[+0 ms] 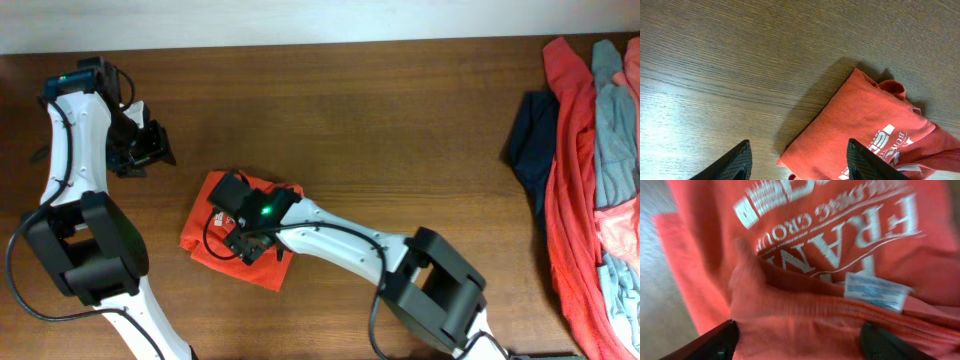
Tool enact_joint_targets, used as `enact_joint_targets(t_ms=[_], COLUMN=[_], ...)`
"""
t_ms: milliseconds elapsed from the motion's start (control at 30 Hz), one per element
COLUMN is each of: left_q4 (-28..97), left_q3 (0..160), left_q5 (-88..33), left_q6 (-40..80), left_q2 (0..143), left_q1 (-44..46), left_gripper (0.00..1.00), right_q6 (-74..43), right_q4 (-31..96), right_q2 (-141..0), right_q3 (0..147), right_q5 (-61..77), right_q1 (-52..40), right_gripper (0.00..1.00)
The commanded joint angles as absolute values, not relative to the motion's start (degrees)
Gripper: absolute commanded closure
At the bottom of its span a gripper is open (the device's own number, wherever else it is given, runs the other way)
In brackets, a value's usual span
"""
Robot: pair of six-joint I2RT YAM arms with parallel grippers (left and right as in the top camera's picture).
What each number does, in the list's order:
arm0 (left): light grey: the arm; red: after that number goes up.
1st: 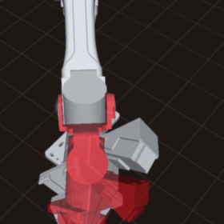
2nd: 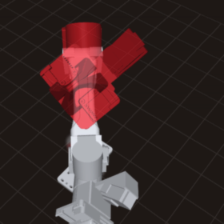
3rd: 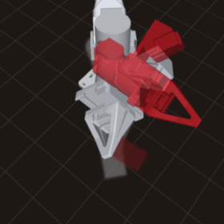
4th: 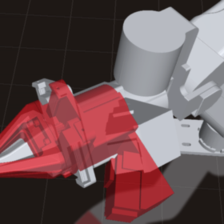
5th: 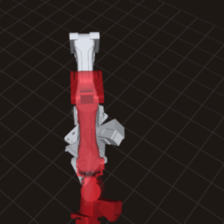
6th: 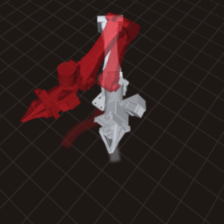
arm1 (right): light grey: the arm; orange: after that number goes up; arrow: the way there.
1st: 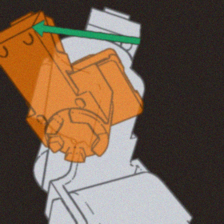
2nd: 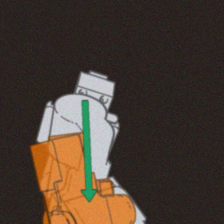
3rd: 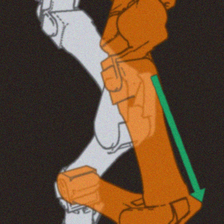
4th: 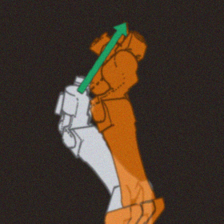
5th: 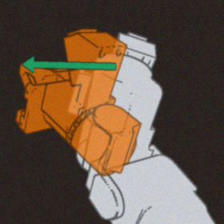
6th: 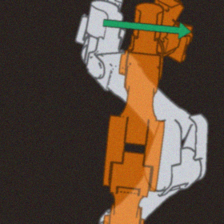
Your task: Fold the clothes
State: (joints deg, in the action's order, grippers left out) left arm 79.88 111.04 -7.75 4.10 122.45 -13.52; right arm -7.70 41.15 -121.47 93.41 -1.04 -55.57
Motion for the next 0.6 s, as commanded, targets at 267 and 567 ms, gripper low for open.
enact_joint_targets(t_ms=[267, 567], left_q4=[79.9, 80.0], left_q3=[111.4, 111.4], left_q5=[-8.6, -8.6], left_q6=[3.4, 3.4], left_q2=[121.5, 121.5], left_q1=[-13.7, -13.7], left_gripper=[0.39, 0.39], right_q6=[-12.6, -12.5], right_q4=[51.8, 64.6], right_q2=[-121.0, -118.0], right_q3=[98.7, 101.8], right_q5=[-4.5, 9.5], right_q1=[-56.6, -61.2], right_gripper=[0.96, 0.95])
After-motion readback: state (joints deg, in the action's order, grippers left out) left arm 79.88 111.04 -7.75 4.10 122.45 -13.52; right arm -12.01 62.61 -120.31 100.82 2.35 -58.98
